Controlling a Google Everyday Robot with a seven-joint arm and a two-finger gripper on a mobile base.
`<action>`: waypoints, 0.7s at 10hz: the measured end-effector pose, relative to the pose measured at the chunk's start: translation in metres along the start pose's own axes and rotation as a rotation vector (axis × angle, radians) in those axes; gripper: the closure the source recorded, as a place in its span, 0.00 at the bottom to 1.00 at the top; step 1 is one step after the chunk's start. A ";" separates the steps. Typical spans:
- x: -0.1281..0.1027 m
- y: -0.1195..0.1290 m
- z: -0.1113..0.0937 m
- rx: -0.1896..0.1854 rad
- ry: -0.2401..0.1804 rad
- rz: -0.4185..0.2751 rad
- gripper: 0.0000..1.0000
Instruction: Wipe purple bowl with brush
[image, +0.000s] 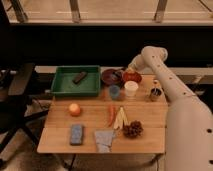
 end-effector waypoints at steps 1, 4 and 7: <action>-0.005 -0.002 0.003 0.002 -0.007 -0.004 1.00; -0.020 0.009 0.014 -0.013 -0.028 -0.019 1.00; -0.012 0.020 0.010 -0.038 -0.028 -0.019 1.00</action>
